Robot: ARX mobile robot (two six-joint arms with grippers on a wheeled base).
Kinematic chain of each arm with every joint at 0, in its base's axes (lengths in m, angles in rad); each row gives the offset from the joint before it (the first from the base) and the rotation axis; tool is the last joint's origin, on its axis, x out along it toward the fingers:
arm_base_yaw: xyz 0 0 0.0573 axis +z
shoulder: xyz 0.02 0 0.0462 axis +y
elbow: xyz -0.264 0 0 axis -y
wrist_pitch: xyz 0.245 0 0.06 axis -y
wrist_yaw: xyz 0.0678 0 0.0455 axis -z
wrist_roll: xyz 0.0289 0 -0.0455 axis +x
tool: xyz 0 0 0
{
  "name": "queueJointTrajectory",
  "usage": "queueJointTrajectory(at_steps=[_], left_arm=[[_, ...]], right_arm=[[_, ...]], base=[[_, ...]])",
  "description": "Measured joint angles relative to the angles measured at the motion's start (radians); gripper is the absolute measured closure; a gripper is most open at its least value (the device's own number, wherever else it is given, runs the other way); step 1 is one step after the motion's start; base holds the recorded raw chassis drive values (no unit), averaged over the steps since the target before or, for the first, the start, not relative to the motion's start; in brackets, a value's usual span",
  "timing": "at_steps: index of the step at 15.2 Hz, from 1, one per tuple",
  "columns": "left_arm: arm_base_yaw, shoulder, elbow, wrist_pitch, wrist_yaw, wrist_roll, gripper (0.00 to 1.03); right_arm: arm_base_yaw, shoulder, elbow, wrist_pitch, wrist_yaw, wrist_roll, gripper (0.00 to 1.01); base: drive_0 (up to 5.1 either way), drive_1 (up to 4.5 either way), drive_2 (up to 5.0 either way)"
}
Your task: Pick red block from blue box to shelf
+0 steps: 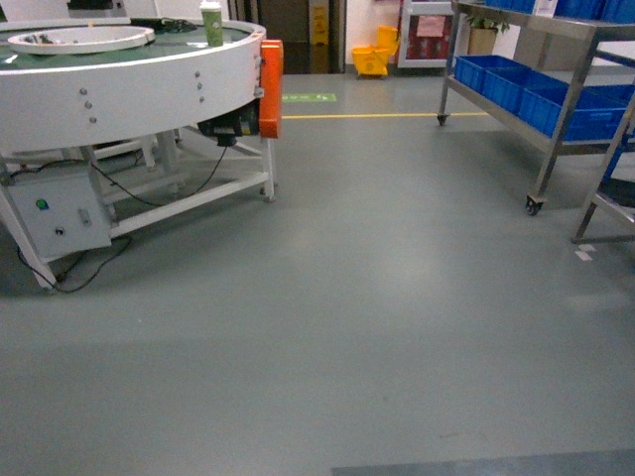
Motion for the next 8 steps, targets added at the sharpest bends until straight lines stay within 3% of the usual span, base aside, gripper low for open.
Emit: queueJointTrajectory(at_steps=[8], left_arm=[[0.0, 0.0, 0.0, 0.0, 0.0, 0.0, 0.05]], right_arm=[[0.0, 0.0, 0.0, -0.002, 0.0, 0.0, 0.73]], base=[[0.0, 0.0, 0.0]])
